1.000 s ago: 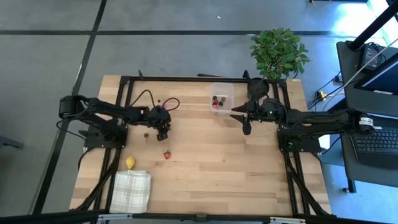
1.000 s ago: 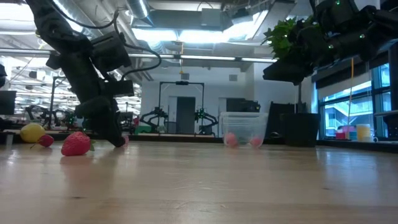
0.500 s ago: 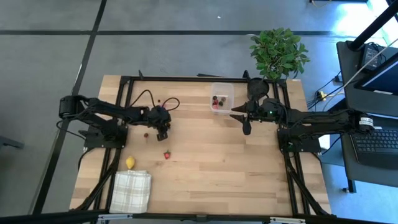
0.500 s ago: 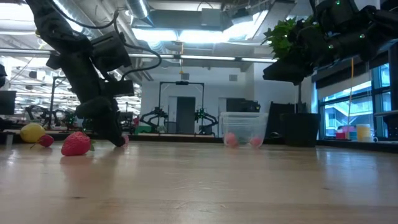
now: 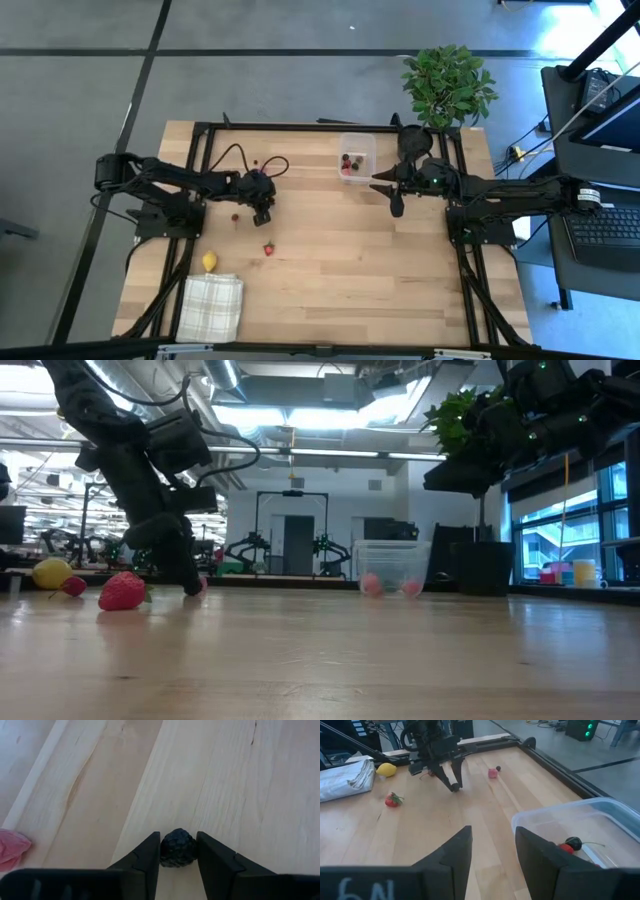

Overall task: Pick and placing Produce into tupperware
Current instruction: Put the blackberry into the transparent bin

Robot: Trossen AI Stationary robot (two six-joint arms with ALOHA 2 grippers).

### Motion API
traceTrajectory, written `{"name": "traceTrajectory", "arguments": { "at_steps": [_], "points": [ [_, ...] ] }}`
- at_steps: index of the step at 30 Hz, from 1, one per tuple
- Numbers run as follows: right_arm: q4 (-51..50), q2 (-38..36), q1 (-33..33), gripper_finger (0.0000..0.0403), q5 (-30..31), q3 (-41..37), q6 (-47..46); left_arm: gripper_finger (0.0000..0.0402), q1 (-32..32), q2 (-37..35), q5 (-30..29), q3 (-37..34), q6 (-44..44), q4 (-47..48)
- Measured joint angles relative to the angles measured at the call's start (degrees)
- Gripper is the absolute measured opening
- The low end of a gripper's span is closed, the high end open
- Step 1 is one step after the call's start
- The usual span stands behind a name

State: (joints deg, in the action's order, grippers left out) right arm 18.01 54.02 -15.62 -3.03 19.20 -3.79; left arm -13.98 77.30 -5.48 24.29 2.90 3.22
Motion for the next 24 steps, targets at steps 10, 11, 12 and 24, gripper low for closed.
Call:
{"name": "traceTrajectory", "arguments": {
  "at_steps": [10,11,12,24],
  "points": [
    [-0.34,0.0,0.0,0.0154,0.0,0.0,0.0,0.0103,0.0,0.0,0.0,0.0,0.07,0.02],
    [-0.34,0.0,0.0,0.0154,0.0,0.0,0.0,0.0102,0.0,0.0,0.0,0.0,0.07,0.02],
    [-0.34,0.0,0.0,0.0154,0.0,0.0,0.0,0.0102,0.0,0.0,0.0,0.0,0.07,0.01],
    [1.7,0.0,0.0,0.0154,0.01,0.02,-18.68,0.01,1.21,-0.15,0.72,6.76,-3.48,-0.09]
  ]
}}
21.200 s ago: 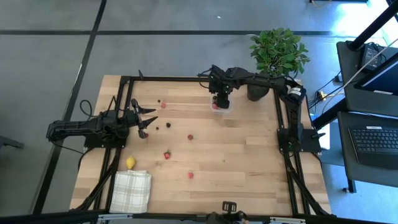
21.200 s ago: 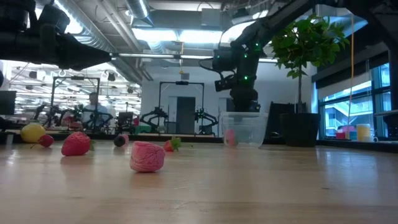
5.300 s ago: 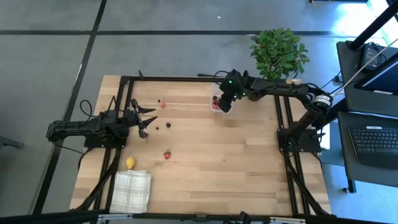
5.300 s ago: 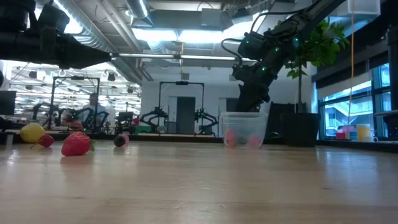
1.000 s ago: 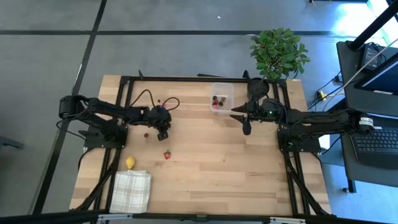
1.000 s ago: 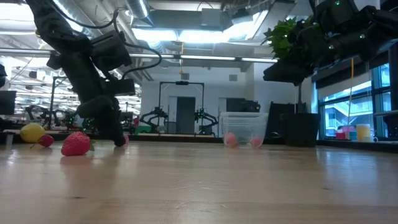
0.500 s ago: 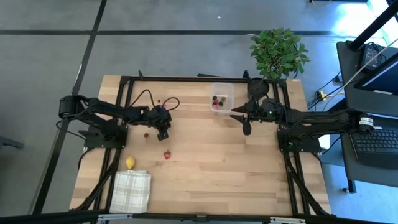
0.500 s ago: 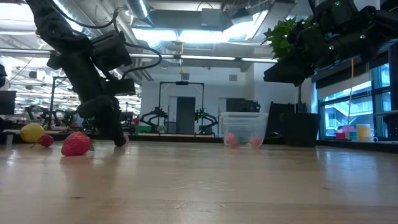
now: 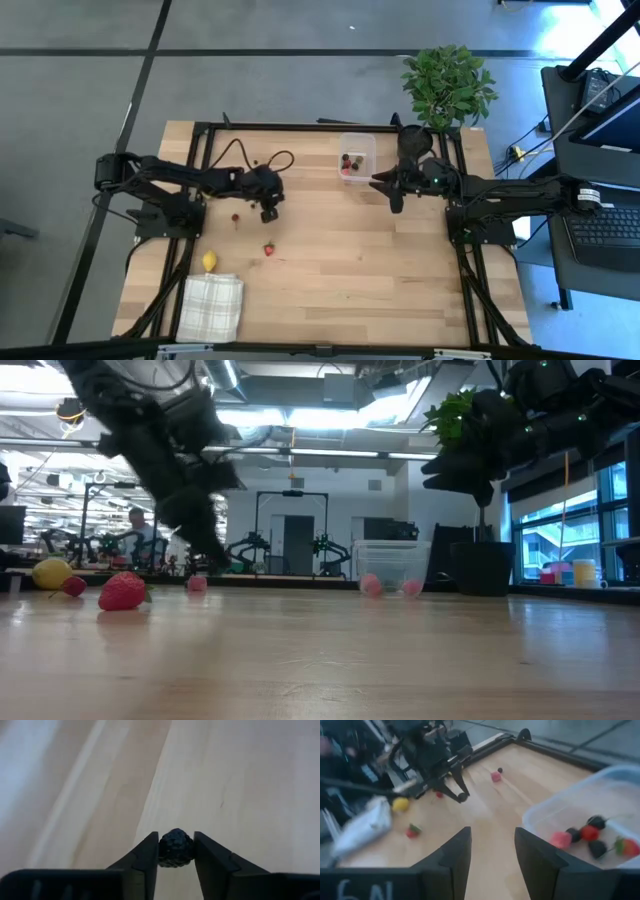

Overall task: Pick and placing Produce into tupperware
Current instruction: Put the blackberry into the transparent bin

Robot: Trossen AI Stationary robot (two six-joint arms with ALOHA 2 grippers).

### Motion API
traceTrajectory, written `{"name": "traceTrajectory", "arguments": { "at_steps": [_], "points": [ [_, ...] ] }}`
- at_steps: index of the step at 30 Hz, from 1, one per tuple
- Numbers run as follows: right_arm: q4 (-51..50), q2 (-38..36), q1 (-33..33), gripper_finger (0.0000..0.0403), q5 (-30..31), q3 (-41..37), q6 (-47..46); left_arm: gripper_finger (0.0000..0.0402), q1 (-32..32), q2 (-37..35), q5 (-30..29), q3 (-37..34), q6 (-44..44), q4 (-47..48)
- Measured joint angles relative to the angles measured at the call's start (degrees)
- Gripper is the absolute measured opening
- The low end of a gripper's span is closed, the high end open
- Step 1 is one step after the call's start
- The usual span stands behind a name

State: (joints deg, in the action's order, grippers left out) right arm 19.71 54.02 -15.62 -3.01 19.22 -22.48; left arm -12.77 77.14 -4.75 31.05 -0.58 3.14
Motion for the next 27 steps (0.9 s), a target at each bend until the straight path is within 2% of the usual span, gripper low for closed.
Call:
{"name": "traceTrajectory", "arguments": {
  "at_steps": [7,13,18,27],
  "points": [
    [0.37,0.0,0.0,0.0154,-0.02,0.0,-9.18,0.0103,3.0,0.0,-0.88,9.15,-11.74,-0.24],
    [4.31,0.36,0.41,0.0154,-0.01,0.0,-11.89,0.0104,6.35,0.0,-7.3,14.67,-21.23,-0.46],
    [12.18,3.11,2.38,0.0154,-0.06,0.29,-11.99,0.0104,8.11,0.0,-10.15,15.1,-26.6,-5.18],
    [12.63,14.14,7.04,0.0154,-0.23,8.13,-10.93,0.0106,8.41,1.62,-10.19,15.25,-29.51,-11.67]
  ]
}}
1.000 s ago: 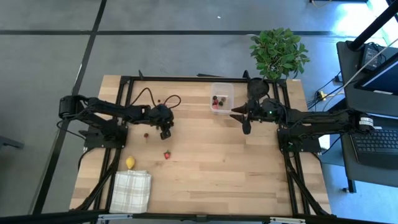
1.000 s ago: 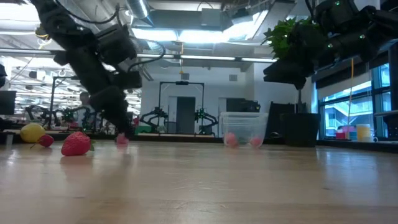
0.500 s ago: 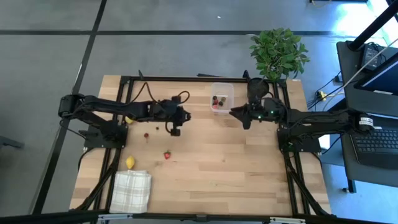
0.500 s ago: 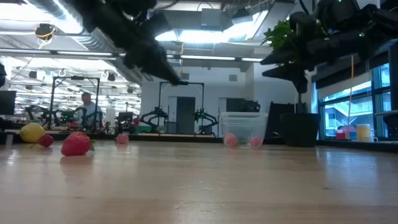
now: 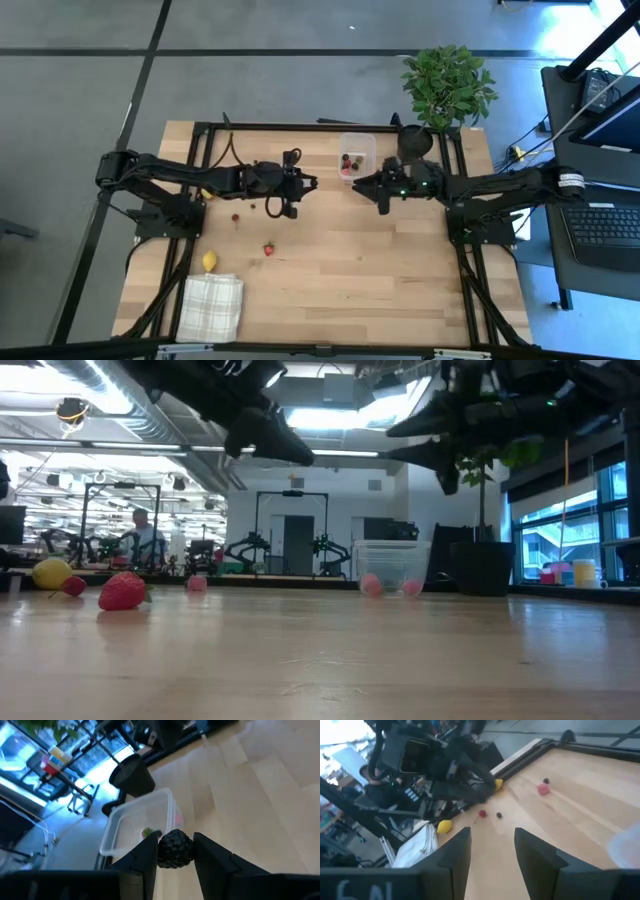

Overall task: Pick and placing Produce into tupperware
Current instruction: Put the blackberry into the transparent bin

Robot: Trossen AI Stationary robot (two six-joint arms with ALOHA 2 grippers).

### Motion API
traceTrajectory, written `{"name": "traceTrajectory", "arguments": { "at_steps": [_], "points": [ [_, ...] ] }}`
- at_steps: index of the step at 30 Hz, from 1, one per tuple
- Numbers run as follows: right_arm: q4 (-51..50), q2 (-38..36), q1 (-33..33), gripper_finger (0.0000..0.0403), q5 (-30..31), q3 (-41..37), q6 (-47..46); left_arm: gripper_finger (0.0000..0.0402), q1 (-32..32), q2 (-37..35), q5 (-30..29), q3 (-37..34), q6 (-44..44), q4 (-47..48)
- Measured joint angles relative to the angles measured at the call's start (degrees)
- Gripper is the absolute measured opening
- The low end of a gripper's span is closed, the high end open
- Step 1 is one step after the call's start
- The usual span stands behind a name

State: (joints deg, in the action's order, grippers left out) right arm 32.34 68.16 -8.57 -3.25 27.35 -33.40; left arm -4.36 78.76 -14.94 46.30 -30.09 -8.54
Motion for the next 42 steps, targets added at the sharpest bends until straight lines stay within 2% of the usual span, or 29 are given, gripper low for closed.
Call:
{"name": "traceTrajectory", "arguments": {
  "at_steps": [9,16,23,28,33,42],
  "points": [
    [-0.82,11.54,1.2,0.0154,-2.3,10.9,5.49,0.0107,0.83,1.77,0.99,0.0,-2.01,-5.26],
    [-3.68,16.94,1.22,0.0154,-4.35,17.03,8.35,0.0109,1.81,2.29,0.62,-0.15,-2.63,-4.67],
    [-5.16,17.99,1.22,0.0154,-4.33,18.23,8.3,0.0109,3.56,2.25,0.42,-0.15,-3.56,-4.97],
    [-5.57,17.99,1.17,0.0154,-4.3,18.23,8.41,0.011,4.22,2.25,-2.04,-0.15,-3.64,-4.77],
    [-7.48,17.99,1.16,0.0155,-2.48,18.23,8.62,0.011,4.22,2.25,-2.71,-0.15,-3.7,-4.59],
    [-8.17,17.99,0.82,0.0195,-1.7,18.23,9.98,0.011,4.2,2.25,-2.7,-0.15,-4.2,-4.59]
  ]
}}
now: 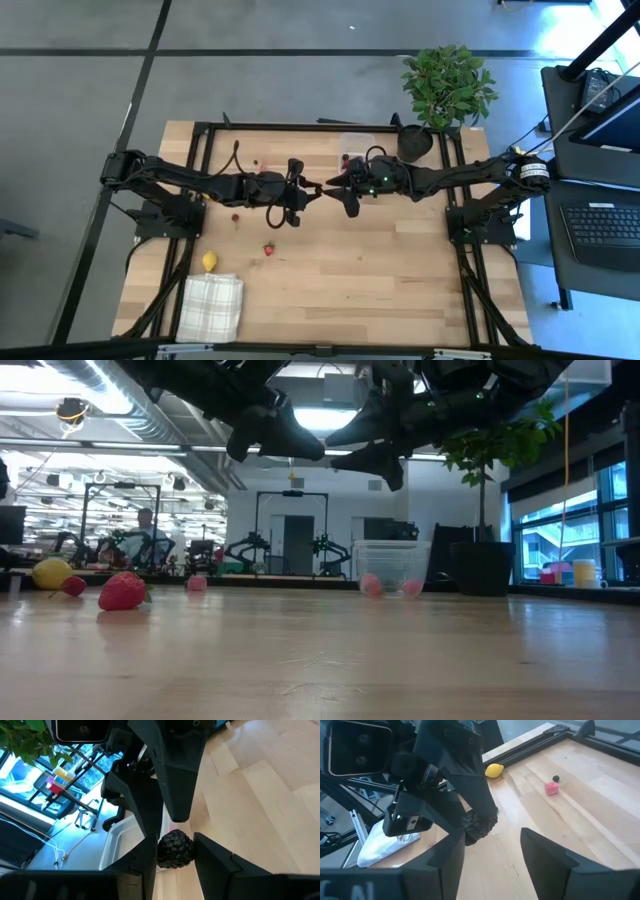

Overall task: Pick and placing Produce into tupperware
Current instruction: Put the blackberry into the transparent bin

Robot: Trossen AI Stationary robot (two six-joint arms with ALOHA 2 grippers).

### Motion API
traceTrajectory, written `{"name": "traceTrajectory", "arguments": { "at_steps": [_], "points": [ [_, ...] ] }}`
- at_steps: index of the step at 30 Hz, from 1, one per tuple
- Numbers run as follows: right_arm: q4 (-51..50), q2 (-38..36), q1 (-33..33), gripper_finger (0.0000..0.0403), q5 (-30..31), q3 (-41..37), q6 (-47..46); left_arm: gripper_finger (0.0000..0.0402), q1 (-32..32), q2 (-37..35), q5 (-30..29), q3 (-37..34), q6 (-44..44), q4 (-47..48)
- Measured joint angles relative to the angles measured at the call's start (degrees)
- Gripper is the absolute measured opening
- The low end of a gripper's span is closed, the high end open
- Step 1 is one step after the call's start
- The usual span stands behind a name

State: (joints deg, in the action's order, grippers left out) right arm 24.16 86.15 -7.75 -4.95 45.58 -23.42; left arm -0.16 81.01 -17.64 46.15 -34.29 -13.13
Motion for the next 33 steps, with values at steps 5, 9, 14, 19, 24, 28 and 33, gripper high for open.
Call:
{"name": "traceTrajectory", "arguments": {
  "at_steps": [5,9,14,19,24,28,33],
  "points": [
    [0.01,0.0,-0.02,0.02,0.04,0.0,1.77,0.011,0.0,0.0,0.01,0.0,-0.1,0.0],
    [0.08,0.0,-0.02,0.0215,-0.02,0.0,2.91,0.011,-0.02,0.0,0.01,0.0,-0.31,0.0],
    [0.11,0.0,-0.02,0.0261,-0.01,0.0,2.75,0.011,-0.02,0.0,0.01,0.0,-0.41,0.0],
    [0.18,0.0,-0.02,0.0308,0.8,0.0,2.42,0.011,-0.02,0.0,0.01,0.0,-0.42,0.0],
    [0.47,0.0,0.0,0.032,0.81,0.0,2.55,0.011,-0.02,0.0,0.03,0.0,-0.49,-0.06],
    [0.98,0.0,0.07,0.0321,0.85,0.0,1.2,0.011,-0.02,-0.02,0.03,0.0,-0.52,-0.31],
    [2.28,0.0,0.09,0.0321,0.87,0.0,-1.88,0.011,-0.02,-0.02,0.05,0.0,-0.73,-0.85]
  ]
}}
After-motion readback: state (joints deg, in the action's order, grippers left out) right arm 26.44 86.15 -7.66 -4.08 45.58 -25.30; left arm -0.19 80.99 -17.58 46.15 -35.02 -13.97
